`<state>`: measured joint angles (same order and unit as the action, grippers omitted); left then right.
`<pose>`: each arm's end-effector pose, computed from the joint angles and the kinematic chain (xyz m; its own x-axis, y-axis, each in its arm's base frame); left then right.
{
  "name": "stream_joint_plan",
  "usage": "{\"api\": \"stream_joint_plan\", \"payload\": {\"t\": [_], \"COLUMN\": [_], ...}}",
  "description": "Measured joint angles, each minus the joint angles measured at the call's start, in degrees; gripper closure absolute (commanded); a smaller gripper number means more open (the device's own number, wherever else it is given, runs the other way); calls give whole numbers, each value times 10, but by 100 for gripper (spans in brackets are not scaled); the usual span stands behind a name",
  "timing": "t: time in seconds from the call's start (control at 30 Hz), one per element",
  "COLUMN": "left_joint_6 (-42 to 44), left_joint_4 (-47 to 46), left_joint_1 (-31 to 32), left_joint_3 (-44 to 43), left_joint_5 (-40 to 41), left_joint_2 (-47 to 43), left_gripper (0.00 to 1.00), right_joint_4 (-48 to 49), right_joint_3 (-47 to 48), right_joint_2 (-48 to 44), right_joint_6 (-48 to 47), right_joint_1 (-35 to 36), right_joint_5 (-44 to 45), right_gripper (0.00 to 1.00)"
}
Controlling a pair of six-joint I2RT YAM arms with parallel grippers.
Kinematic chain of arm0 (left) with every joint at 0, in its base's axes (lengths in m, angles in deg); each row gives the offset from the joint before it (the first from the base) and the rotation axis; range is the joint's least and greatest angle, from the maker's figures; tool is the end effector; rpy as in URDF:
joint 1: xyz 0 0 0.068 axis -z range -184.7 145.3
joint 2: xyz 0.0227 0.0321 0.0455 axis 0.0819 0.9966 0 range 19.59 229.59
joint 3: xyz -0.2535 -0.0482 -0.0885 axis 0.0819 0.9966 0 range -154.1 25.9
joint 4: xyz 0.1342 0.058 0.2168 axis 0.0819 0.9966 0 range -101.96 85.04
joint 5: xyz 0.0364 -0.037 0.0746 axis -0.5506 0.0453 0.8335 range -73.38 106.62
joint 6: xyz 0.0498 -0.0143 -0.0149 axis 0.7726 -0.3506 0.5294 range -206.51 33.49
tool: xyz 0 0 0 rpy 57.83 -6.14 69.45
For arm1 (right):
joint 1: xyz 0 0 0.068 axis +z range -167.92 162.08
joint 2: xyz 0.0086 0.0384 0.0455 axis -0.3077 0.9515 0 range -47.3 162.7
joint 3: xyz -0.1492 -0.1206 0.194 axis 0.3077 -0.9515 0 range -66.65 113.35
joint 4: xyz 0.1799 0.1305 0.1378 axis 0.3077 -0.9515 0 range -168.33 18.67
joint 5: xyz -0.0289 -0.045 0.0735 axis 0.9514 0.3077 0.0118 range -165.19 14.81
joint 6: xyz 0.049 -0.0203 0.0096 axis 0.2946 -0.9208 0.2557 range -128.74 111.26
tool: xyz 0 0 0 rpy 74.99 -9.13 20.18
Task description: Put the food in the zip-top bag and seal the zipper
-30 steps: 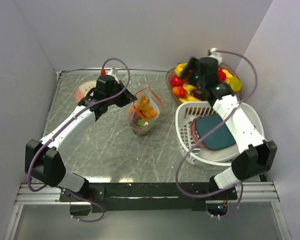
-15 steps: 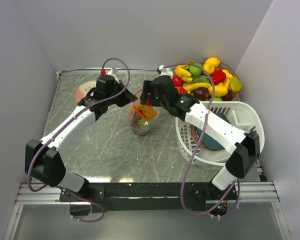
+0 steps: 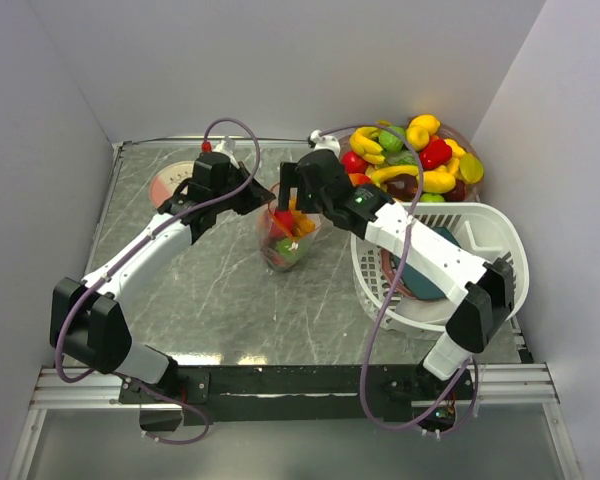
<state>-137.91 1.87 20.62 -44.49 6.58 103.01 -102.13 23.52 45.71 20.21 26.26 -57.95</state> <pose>0.3040 -0.1507 0.3297 -0.6939 -0.5230 -0.4949 0.0314 0.6647 -0.7464 0.2737 0.2513 0.3651 -0.5843 0.0770 -0.8079 -0.2353 0.9367 0.2595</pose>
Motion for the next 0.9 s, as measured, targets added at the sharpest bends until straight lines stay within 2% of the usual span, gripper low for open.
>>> {"api": "stream_joint_plan", "payload": {"t": [0.13,0.37,0.6,0.9], "left_joint_6": [-5,-4,-4,-2], "left_joint_4": [-8,-7,-7,-7], "left_joint_1": [0,0,0,0], "left_joint_3": [9,10,10,10], "left_joint_5": [0,9,7,-3], "left_joint_2": [-1,-7,-7,-7], "left_gripper": [99,99,99,99], "right_joint_4": [-11,-32,-22,-11], "right_joint_3": [26,82,145,193], "right_joint_2": [-5,8,107,187], "right_joint_6": [-16,-48,-70,-46], "right_joint_1": [-39,-194,-301,-389], "right_joint_5": [-4,9,0,-16], "right_gripper": [0,5,9,9]}}
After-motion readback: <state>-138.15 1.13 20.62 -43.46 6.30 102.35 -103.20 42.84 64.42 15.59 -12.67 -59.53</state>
